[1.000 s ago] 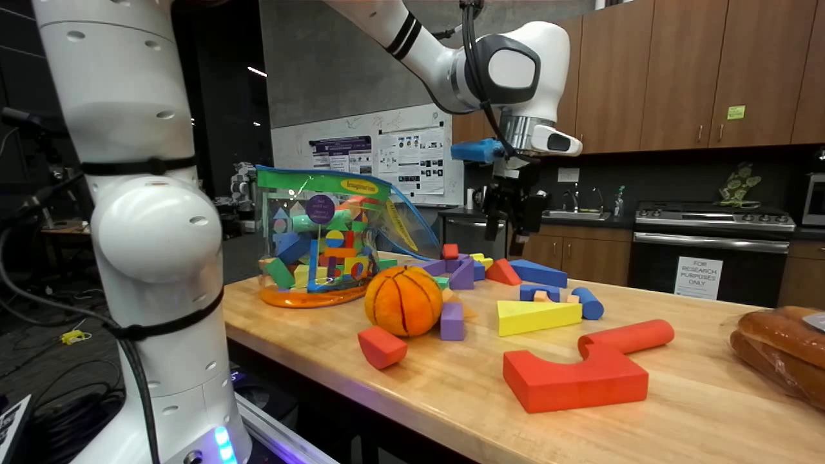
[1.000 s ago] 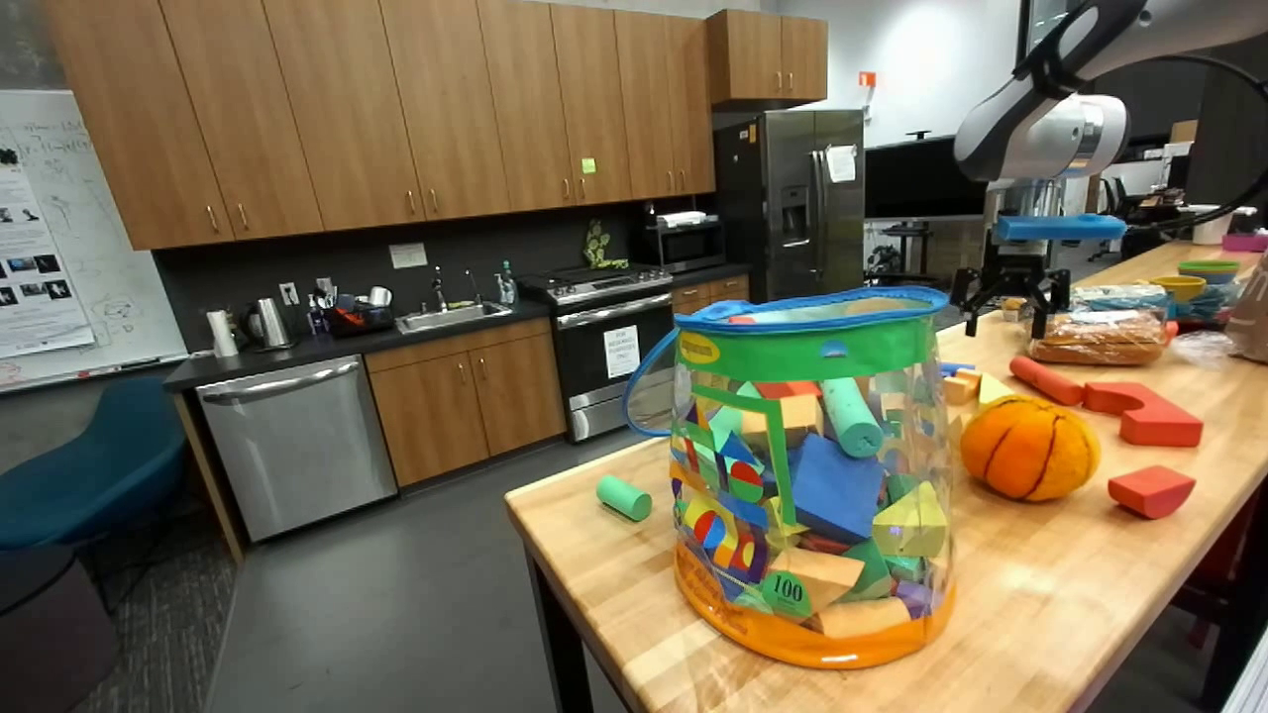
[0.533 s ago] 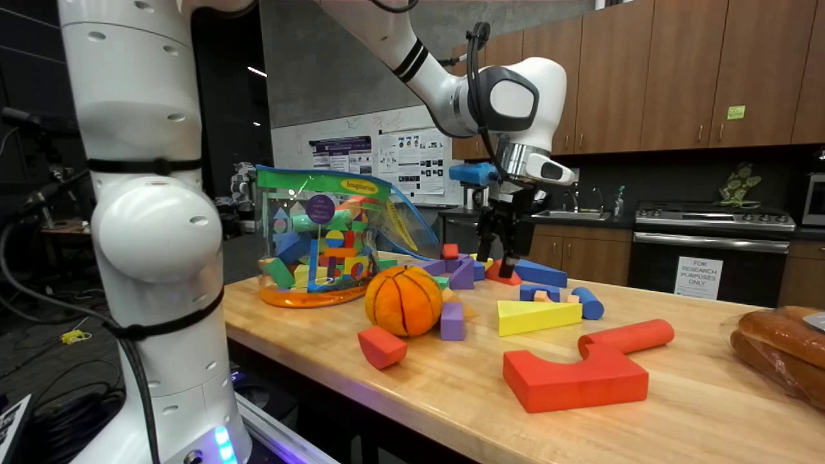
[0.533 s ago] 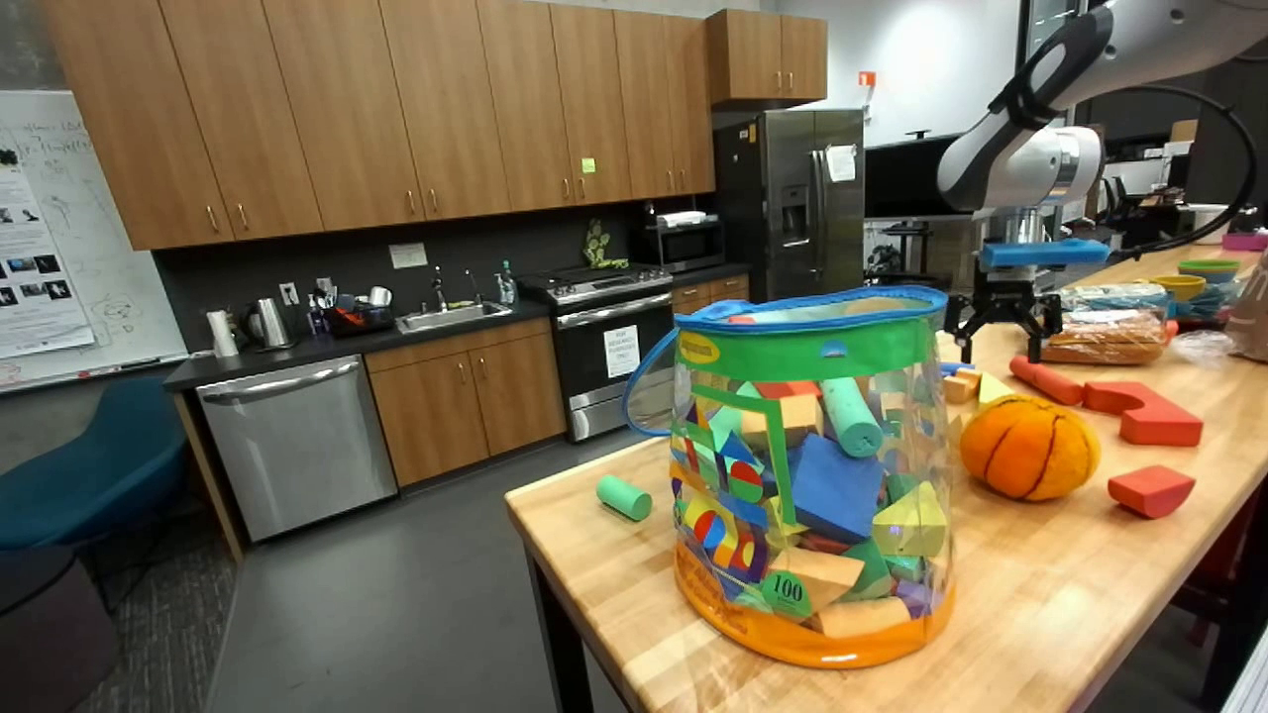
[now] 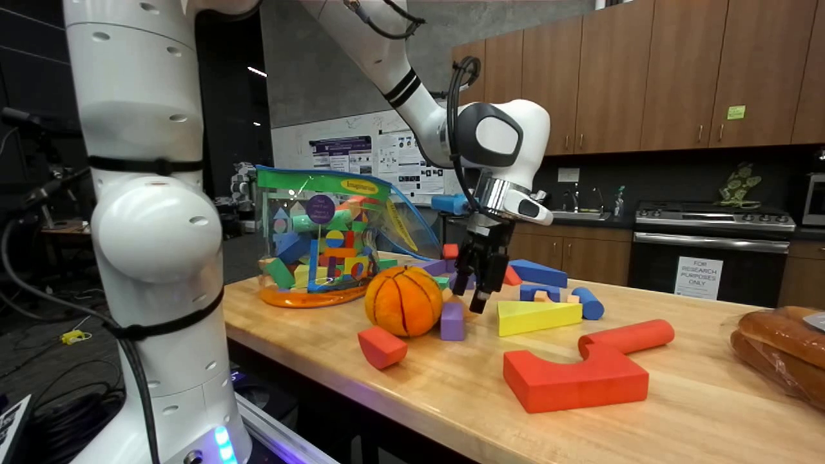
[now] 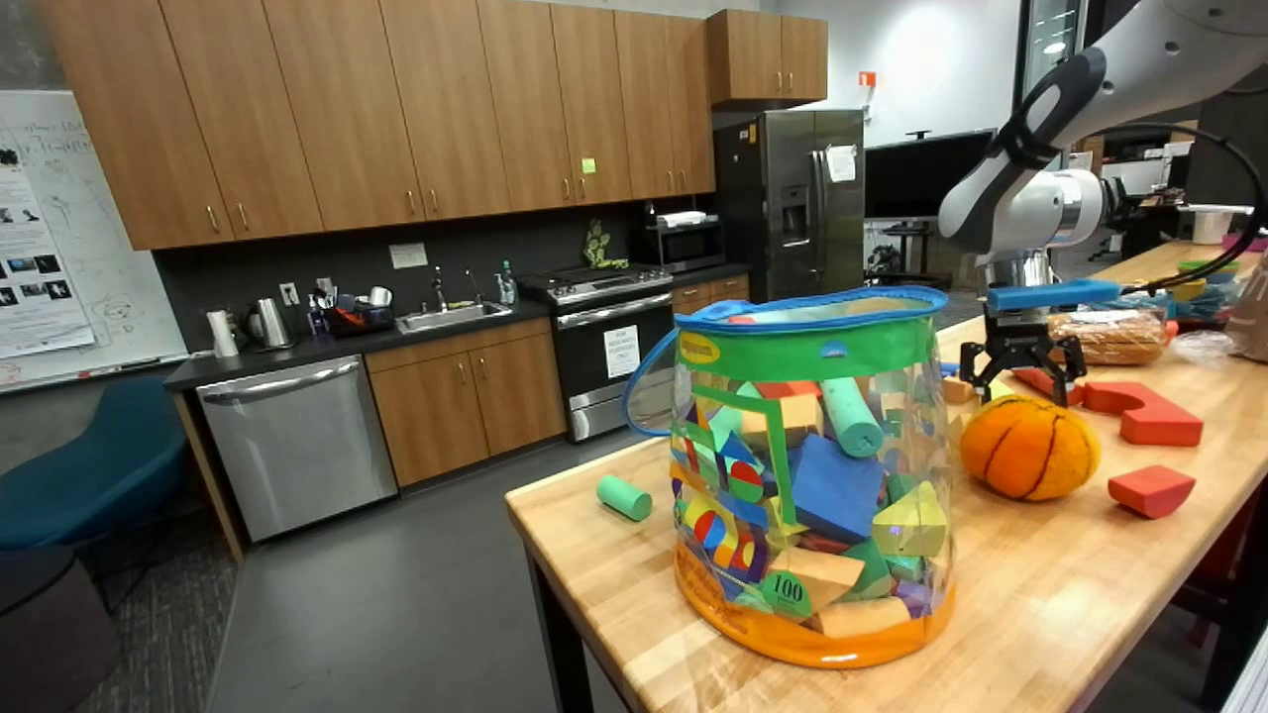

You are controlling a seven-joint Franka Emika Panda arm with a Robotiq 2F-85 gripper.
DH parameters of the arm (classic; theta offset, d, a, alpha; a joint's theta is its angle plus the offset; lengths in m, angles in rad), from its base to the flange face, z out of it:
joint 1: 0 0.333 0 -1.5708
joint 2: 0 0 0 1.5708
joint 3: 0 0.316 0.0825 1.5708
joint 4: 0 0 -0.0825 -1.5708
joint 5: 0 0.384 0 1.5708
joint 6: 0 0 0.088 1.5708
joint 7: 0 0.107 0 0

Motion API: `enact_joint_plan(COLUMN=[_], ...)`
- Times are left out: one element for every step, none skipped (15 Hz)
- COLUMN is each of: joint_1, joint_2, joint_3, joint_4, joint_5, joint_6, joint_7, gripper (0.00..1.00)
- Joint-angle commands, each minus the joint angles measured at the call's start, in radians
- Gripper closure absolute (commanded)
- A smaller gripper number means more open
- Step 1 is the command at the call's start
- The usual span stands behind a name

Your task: Put the yellow building block in the bag

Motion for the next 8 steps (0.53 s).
enact_joint_plan(joint_1=[-0.004, -0.005, -0.007, -0.011, -0.014, -0.017, -0.019, -0.022], joint_2=[-0.050, -0.062, -0.071, -0.082, -0.092, -0.104, -0.118, -0.130], joint_3=[-0.002, -0.003, -0.004, -0.007, -0.009, -0.012, -0.012, -0.011], joint_4=[-0.047, -0.053, -0.057, -0.055, -0.052, -0.051, -0.051, -0.053], joint_5=[-0.016, -0.025, -0.031, -0.041, -0.046, -0.056, -0.074, -0.090], joint_6=[0.022, 0.029, 0.039, 0.045, 0.052, 0.059, 0.075, 0.085], joint_7=[0.029, 0.033, 0.040, 0.048, 0.059, 0.071, 0.095, 0.116], gripper=[0.00, 0.00, 0.00, 0.00, 0.00, 0.00, 0.00, 0.00])
